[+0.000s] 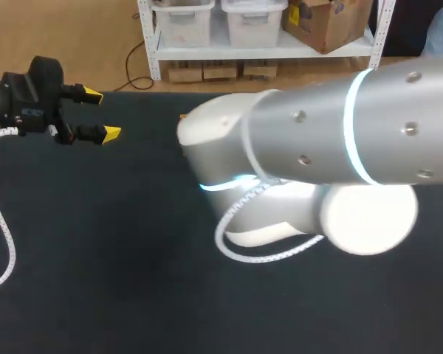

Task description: Grasp the test tube, adjust it, and insert it.

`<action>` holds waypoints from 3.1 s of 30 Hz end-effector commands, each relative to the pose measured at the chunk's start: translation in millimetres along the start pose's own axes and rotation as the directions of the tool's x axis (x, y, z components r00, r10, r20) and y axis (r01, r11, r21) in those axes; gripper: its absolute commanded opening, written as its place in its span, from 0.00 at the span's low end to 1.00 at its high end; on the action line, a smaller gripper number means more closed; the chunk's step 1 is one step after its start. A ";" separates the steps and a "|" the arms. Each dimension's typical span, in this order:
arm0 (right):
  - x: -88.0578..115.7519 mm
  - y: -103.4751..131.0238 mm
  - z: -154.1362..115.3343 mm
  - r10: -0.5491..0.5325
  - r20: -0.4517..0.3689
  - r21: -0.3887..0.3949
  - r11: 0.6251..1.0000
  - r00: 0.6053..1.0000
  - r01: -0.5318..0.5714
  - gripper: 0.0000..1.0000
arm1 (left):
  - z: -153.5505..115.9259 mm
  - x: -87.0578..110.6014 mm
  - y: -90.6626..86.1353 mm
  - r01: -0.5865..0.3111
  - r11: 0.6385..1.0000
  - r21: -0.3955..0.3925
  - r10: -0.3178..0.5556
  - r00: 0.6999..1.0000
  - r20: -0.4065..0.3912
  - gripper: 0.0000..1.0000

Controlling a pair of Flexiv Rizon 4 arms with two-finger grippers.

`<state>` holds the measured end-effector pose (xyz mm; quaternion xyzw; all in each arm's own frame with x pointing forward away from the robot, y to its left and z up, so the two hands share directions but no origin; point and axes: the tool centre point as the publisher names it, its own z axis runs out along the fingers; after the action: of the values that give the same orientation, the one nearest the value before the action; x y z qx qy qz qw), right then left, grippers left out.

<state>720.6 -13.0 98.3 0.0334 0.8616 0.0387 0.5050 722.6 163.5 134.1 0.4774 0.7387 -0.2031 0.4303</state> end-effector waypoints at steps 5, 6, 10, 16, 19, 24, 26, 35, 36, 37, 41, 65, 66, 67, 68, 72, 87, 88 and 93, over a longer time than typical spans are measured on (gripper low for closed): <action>0.0 22.7 16.8 -0.016 -0.024 0.038 0.999 1.000 0.017 0.00 | 0.3 2.4 -0.5 -0.003 1.000 -0.004 0.003 1.000 0.009 1.00; 0.1 24.6 19.2 -0.018 -0.026 0.036 0.999 1.000 0.019 0.00 | 0.3 2.4 -0.5 -0.003 1.000 -0.004 0.003 1.000 0.009 1.00; 0.9 31.7 24.1 -0.029 -0.031 0.020 0.999 0.999 0.030 0.00 | 0.3 2.4 -0.5 -0.003 1.000 -0.004 0.003 1.000 0.009 1.00; 9.4 40.3 29.3 -0.035 -0.059 0.001 0.999 0.998 0.035 0.00 | 0.3 2.4 -0.5 -0.003 1.000 -0.004 0.003 1.000 0.009 1.00; 12.6 43.4 32.2 -0.038 -0.067 -0.005 0.999 0.997 0.038 0.00 | 0.3 2.4 -0.5 -0.003 1.000 -0.004 0.003 1.000 0.009 1.00; 14.8 46.9 38.0 -0.038 -0.076 -0.006 0.999 0.996 0.037 0.00 | 0.3 2.4 -0.5 -0.003 1.000 -0.004 0.003 1.000 0.009 1.00; 16.4 49.6 39.7 -0.041 -0.081 -0.012 0.999 0.996 0.041 0.00 | 0.3 2.4 -0.5 -0.003 1.000 -0.004 0.003 1.000 0.009 1.00; 21.3 54.8 46.5 -0.052 -0.095 -0.020 0.999 0.994 0.050 0.00 | 0.3 2.4 -0.5 -0.003 1.000 -0.004 0.003 1.000 0.009 1.00; 21.6 55.0 47.0 -0.051 -0.096 -0.020 0.999 0.994 0.050 0.00 | 0.3 2.4 -0.5 -0.003 1.000 -0.004 0.003 1.000 0.009 1.00; 22.0 55.1 47.5 -0.052 -0.098 -0.020 0.999 0.994 0.050 0.00 | 0.3 2.4 -0.5 -0.003 1.000 -0.004 0.003 1.000 0.009 1.00; 23.7 55.1 48.8 -0.053 -0.103 -0.018 0.999 0.993 0.051 0.00 | 0.3 2.4 -0.5 -0.003 1.000 -0.004 0.003 1.000 0.009 1.00; 34.2 56.4 53.1 -0.052 -0.140 -0.036 0.998 0.989 0.047 0.00 | 0.3 2.4 -0.5 -0.003 1.000 -0.004 0.003 1.000 0.009 1.00; 34.5 56.7 53.5 -0.054 -0.143 -0.037 0.998 0.988 0.049 0.00 | 0.3 2.4 -0.5 -0.003 1.000 -0.004 0.003 1.000 0.009 1.00; 34.6 56.8 53.8 -0.055 -0.145 -0.038 0.998 0.988 0.050 0.00 | 0.3 2.4 -0.5 -0.003 1.000 -0.004 0.003 1.000 0.009 1.00; 34.5 56.9 53.9 -0.056 -0.146 -0.038 0.998 0.988 0.051 0.00 | 0.3 2.4 -0.5 -0.003 1.000 -0.004 0.003 1.000 0.009 1.00; 34.2 57.6 55.3 -0.066 -0.160 -0.046 0.997 0.985 0.060 0.00 | 0.3 2.4 -0.5 -0.003 1.000 -0.004 0.003 1.000 0.009 1.00; 37.6 57.2 59.5 -0.089 -0.227 -0.066 0.995 0.970 0.076 0.00 | 0.3 2.4 -0.5 -0.003 1.000 -0.004 0.003 1.000 0.009 1.00; 37.9 57.0 59.8 -0.091 -0.235 -0.066 0.995 0.968 0.078 0.00 | 0.3 2.4 -0.5 -0.003 1.000 -0.004 0.003 1.000 0.009 1.00; 37.6 56.6 60.1 -0.103 -0.256 -0.073 0.994 0.961 0.087 0.00 | 0.3 2.4 -0.5 -0.003 1.000 -0.004 0.003 1.000 0.009 1.00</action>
<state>750.3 49.9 40.1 -0.0248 0.9056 0.0435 0.4212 722.6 163.5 134.1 0.4774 0.7387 -0.2031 0.4303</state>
